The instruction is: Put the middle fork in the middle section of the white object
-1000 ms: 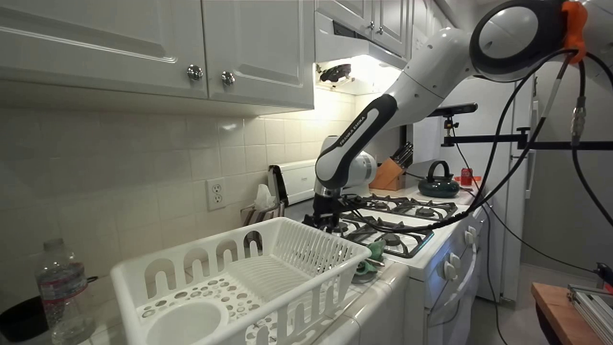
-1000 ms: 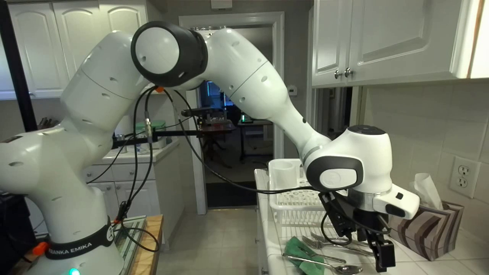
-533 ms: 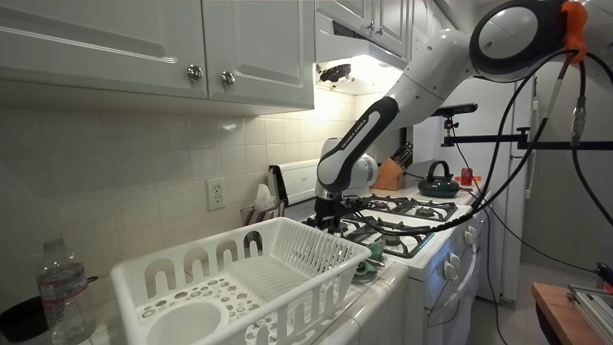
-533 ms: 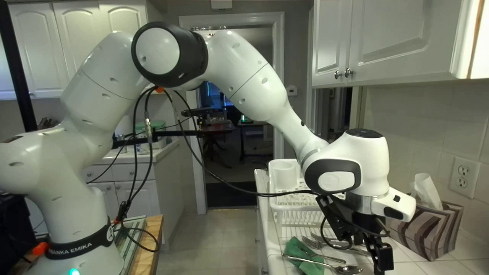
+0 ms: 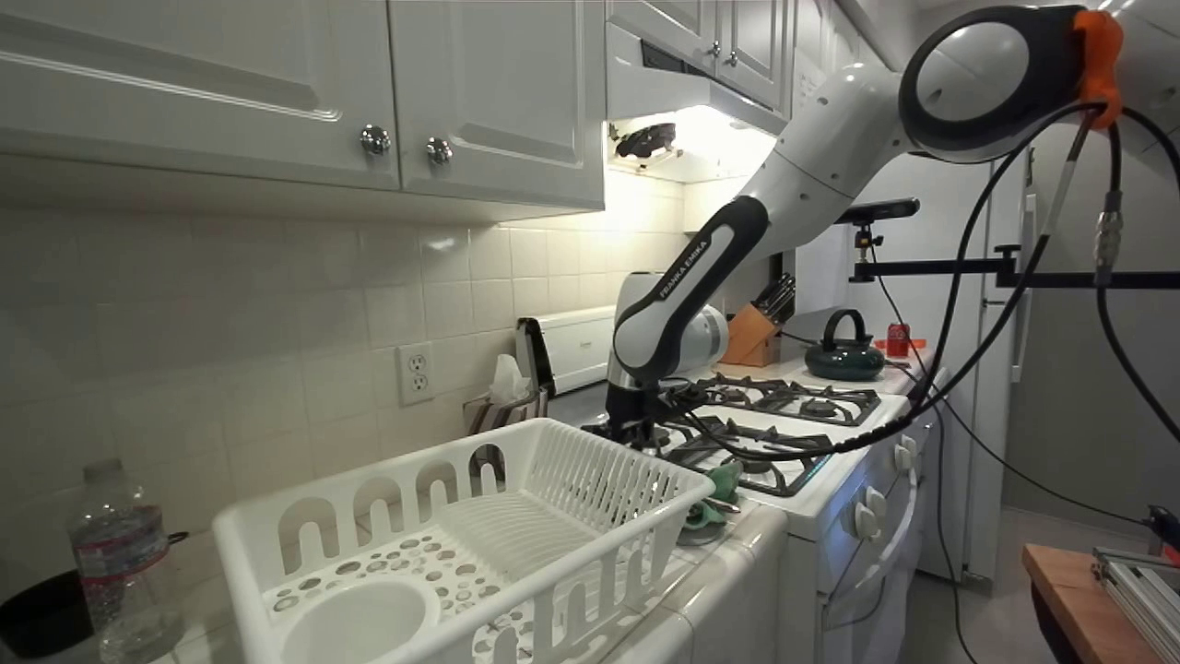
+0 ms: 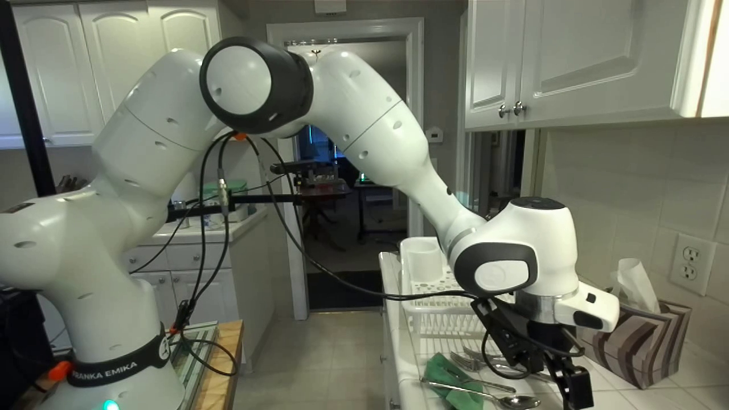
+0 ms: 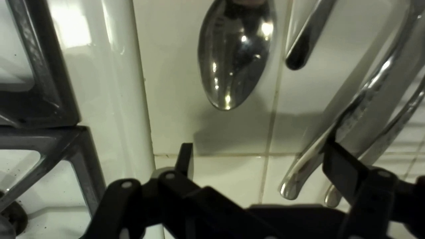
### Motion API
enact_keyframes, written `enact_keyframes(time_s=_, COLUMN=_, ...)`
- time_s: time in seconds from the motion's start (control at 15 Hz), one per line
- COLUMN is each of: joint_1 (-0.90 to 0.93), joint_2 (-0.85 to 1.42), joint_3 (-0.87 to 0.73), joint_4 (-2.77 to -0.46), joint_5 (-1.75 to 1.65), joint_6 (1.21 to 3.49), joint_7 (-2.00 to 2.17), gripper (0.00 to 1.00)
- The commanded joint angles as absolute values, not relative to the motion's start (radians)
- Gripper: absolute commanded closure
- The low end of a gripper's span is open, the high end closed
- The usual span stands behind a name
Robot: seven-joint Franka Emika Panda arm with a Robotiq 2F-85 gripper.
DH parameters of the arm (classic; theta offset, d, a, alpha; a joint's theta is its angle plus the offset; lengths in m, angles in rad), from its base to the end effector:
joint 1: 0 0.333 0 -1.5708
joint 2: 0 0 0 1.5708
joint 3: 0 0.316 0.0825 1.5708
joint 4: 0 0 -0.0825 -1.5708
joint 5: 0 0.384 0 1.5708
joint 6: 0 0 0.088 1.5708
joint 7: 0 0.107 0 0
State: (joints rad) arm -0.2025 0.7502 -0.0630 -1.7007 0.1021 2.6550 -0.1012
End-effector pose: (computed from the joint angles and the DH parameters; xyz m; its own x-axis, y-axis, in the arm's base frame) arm 0.6683 -0.1794 0.1784 0.9532 -0.2217 0.2056 -0.2262 -0.9741 -0.0015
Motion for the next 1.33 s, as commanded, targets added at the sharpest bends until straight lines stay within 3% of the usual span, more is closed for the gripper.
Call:
enact_keyframes(time_s=0.0, joint_1=-0.181, joint_2=0.746, joint_3=-0.087, joint_4=-1.722, joint_5=0.054, joint_6=2.692, joint_7=-0.09, gripper=0.0)
enact_keyframes(time_s=1.27, joint_1=-0.202, joint_2=0.74, joint_3=-0.043, joint_4=-1.728, joint_5=0.065, joint_6=2.719, joint_7=-0.099, gripper=0.0)
